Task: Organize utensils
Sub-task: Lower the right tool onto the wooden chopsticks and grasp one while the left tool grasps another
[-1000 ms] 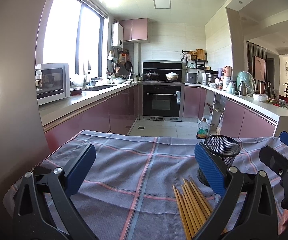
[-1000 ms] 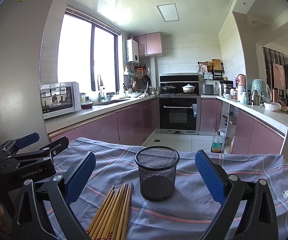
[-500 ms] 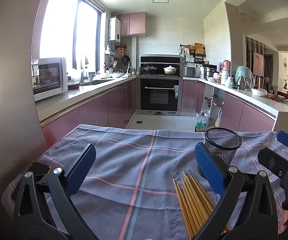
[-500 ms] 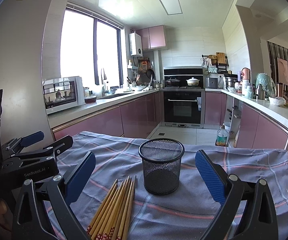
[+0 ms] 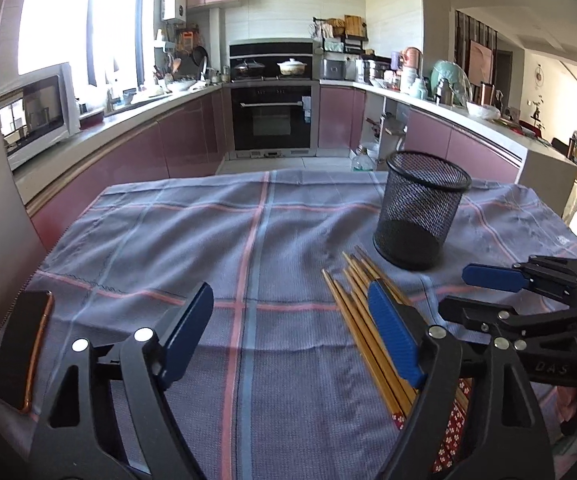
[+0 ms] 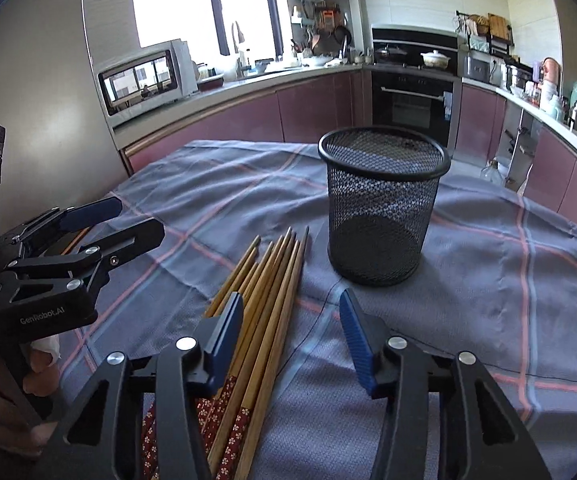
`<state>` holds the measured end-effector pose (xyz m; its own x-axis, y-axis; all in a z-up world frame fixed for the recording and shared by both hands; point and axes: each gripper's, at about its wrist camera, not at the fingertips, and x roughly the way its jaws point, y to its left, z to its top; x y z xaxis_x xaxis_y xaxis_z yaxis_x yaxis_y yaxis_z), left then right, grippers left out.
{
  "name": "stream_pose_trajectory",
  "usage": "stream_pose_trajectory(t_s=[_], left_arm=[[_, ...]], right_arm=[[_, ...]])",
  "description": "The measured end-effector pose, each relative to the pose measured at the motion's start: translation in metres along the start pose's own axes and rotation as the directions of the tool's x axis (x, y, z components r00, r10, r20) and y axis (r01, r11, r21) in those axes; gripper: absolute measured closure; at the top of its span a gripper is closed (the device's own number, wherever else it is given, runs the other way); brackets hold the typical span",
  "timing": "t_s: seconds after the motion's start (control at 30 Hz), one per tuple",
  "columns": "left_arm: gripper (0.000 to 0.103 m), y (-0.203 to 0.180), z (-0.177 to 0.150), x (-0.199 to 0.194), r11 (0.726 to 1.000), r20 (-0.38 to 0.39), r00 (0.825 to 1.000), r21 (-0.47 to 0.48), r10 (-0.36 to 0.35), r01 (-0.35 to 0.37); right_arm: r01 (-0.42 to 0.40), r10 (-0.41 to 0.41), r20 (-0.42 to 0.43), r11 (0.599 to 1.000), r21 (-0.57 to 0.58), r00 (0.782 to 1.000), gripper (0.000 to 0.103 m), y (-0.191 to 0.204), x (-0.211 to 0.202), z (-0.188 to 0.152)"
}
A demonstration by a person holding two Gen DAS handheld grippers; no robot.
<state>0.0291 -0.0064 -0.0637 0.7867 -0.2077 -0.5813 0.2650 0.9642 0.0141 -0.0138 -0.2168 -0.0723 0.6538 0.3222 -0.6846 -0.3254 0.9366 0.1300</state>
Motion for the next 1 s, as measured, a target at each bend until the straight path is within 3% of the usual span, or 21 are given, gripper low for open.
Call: stream_pose_trajectory(t_s=[0.23, 0.47, 0.57, 1.0], left_arm=[[0.04, -0.017, -0.016, 0.032, 0.993, -0.119, 0.988, 0.062, -0.096, 0.104], [0.048, -0.03, -0.022, 0.055, 0.987, -0.197, 0.974, 0.087, -0.112, 0.132], [0.058, -0.028, -0.022, 0.059, 0.985, -0.235, 0.964, 0.084, -0.125, 0.148], [0.069, -0.015, -0.013, 0.073, 0.971, -0.315, 0.933, 0.101, -0.174, 0.215]], right_arm=[[-0.021, 0.022, -0.086, 1.0, 0.007, 0.996, 0.075, -0.001, 0.017, -0.001], [-0.015, 0.017, -0.122, 1.0, 0.015, 0.992, 0.076, -0.008, 0.031, 0.0], [-0.017, 0.019, -0.13, 1.0, 0.019, 0.991, 0.076, -0.012, 0.031, 0.0], [0.015, -0.026, -0.169, 0.998, -0.063, 0.985, 0.082, 0.002, 0.05, 0.011]])
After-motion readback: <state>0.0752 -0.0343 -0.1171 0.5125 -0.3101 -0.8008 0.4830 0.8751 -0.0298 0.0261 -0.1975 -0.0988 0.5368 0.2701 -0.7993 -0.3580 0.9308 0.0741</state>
